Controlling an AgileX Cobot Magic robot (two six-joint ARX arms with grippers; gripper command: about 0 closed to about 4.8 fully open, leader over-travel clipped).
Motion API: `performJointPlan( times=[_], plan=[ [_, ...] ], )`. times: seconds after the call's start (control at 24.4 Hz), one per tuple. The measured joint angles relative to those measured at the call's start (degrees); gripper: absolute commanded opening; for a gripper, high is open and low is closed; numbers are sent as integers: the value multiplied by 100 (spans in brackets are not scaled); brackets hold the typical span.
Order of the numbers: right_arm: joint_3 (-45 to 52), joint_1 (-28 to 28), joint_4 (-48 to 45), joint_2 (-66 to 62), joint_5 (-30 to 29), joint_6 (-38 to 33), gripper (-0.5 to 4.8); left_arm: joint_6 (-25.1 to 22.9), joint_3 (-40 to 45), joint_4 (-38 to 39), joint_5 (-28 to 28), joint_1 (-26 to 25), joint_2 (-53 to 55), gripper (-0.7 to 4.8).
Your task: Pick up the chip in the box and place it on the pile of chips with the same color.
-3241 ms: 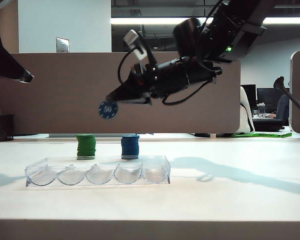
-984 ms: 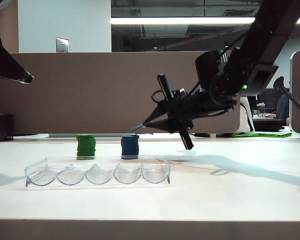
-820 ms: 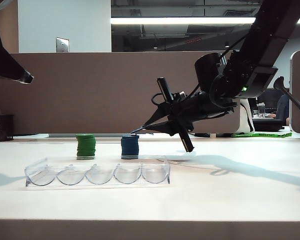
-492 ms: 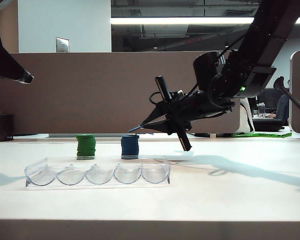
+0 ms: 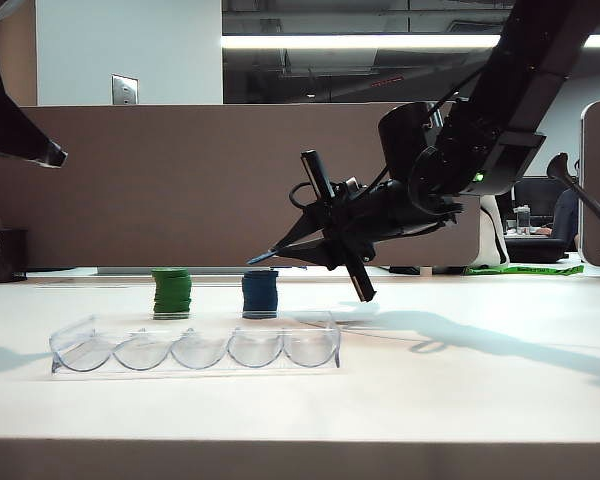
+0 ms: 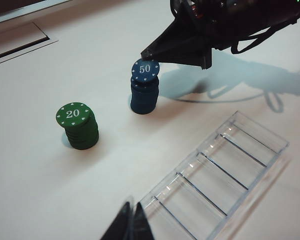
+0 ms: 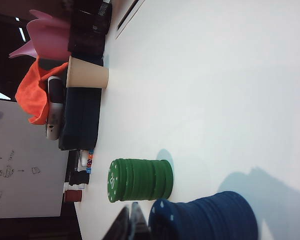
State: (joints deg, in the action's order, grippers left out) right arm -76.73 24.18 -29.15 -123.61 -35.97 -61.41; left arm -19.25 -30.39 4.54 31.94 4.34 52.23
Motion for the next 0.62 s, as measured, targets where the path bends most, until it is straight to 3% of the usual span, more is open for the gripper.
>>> performJointPlan(
  times=[0.62],
  plan=[
    [0,11,-4,0,35,2,24,0,0,0,0,0,0,-6]
  ],
)
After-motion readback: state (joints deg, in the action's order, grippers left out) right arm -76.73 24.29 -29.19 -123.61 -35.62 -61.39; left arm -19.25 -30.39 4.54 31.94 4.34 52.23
